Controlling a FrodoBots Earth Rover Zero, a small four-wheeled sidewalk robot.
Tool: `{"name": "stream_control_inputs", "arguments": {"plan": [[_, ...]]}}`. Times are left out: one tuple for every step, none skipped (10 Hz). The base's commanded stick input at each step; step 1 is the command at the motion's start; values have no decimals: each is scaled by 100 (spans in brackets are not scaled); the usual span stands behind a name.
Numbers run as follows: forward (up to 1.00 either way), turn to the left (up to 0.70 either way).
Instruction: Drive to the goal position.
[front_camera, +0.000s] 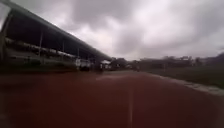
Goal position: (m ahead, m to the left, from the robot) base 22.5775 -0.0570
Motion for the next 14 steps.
{"name": "stream_control_inputs", "arguments": {"plan": [[50, 2], [50, 2], [50, 2], [50, 2], [50, 2], [50, 2], [50, 2], [50, 2], [50, 2], [50, 2], [50, 2], [50, 2], [50, 2], [50, 2]]}}
